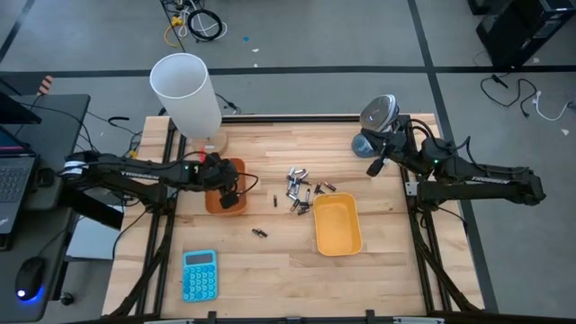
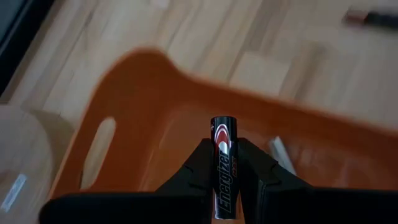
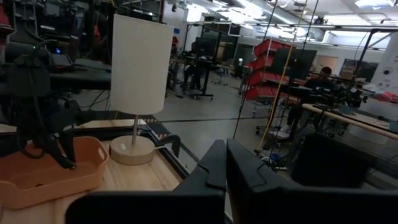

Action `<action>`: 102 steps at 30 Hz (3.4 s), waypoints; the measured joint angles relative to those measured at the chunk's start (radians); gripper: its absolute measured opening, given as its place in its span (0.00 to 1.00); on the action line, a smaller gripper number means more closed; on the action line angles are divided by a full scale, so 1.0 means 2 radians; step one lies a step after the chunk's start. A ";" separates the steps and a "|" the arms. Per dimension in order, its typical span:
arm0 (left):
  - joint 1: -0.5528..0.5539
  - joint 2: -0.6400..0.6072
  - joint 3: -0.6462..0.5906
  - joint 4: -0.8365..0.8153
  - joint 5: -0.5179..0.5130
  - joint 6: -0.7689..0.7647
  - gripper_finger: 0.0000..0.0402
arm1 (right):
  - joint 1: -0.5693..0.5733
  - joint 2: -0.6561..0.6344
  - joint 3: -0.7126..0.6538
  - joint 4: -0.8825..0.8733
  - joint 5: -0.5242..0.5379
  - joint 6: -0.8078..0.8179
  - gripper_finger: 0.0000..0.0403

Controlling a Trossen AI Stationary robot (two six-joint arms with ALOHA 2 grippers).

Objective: Sort batteries
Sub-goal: Put the silver battery into the orange bin

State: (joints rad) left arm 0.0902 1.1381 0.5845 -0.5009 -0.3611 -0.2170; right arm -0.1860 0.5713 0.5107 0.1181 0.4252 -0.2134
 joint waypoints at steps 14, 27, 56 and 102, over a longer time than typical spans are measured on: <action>0.054 0.002 0.000 0.005 0.035 0.031 0.10 | 0.000 0.000 0.000 -0.008 0.000 -0.008 0.00; 0.086 0.002 0.000 0.006 0.053 0.039 0.10 | 0.000 0.000 0.000 -0.024 0.000 -0.012 0.00; 0.100 0.062 0.000 0.018 0.059 0.043 0.10 | -0.011 0.000 0.000 0.018 0.000 -0.013 0.00; 0.127 0.072 0.000 0.044 0.151 0.095 0.10 | -0.042 0.000 0.000 0.001 0.000 -0.104 0.00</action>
State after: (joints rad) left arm 0.3450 1.2831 0.5838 -0.4138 -0.0597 -0.0265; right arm -0.2699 0.5713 0.5106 0.1192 0.4252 -0.4217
